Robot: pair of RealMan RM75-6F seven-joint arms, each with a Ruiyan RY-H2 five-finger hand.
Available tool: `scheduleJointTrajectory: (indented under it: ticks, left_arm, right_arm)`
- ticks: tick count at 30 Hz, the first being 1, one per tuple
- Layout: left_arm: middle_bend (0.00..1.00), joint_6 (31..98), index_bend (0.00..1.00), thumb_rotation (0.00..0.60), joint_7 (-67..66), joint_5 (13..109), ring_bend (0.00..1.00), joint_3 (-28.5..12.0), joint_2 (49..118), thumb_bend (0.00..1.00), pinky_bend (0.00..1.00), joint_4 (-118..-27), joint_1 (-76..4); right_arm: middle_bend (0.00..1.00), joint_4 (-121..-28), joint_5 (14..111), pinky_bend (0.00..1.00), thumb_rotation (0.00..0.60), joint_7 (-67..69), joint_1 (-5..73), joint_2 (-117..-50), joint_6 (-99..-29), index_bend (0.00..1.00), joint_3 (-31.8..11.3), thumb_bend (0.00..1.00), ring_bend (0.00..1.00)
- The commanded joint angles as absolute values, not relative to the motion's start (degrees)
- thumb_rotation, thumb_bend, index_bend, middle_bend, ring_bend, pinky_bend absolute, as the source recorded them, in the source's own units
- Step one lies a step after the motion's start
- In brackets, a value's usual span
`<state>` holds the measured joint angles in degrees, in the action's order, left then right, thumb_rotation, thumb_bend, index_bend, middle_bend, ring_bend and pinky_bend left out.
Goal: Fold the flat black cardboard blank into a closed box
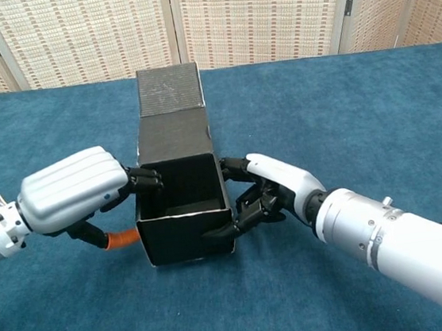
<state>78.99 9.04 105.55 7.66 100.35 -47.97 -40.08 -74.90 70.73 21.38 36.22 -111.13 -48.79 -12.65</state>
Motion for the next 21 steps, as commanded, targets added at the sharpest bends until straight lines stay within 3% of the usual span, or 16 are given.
scheduleJointTrajectory:
  ticks: [1,7,10,13,18,21]
  left_arm:
    - [0.35,80.0,0.36,0.6,8.6,104.5,0.79,6.5,97.8,0.33,0.89,-51.2,-39.8]
    - [0.3,80.5,0.31,0.6,8.8,103.7,0.79,6.0,94.8,0.33,0.9,-55.4,-39.4]
    - [0.29,82.8,0.29,0.6,11.6,102.2,0.78,5.1,91.3,0.33,0.91,-59.7,-38.0]
    - [0.28,82.2,0.27,0.6,15.2,100.4,0.78,4.7,88.9,0.33,0.92,-63.1,-37.2]
    - [0.25,81.0,0.23,0.6,21.6,97.3,0.78,4.1,86.7,0.33,0.92,-66.0,-35.8]
    - [0.23,79.0,0.2,0.6,27.4,95.6,0.77,4.3,85.2,0.33,0.92,-68.3,-35.4]
  right_arm:
    - [0.48,-74.1,70.0,1.0,0.6,21.0,36.8,-111.8,-48.9,0.5,-13.9,0.32,0.77]
    - [0.46,-72.5,69.4,1.0,0.6,20.7,37.4,-112.8,-49.2,0.5,-15.1,0.32,0.77]
    - [0.41,-68.5,67.9,1.0,0.6,19.5,39.2,-115.7,-49.0,0.46,-17.3,0.32,0.77]
    - [0.33,-65.4,66.3,1.0,0.6,18.6,40.4,-117.9,-48.2,0.34,-18.5,0.32,0.76]
    - [0.13,-64.0,65.8,1.0,0.6,18.1,41.1,-119.1,-47.5,0.03,-18.7,0.28,0.71]
    - [0.03,-65.2,65.6,1.0,0.6,18.1,40.6,-118.7,-47.3,0.0,-18.2,0.23,0.65]
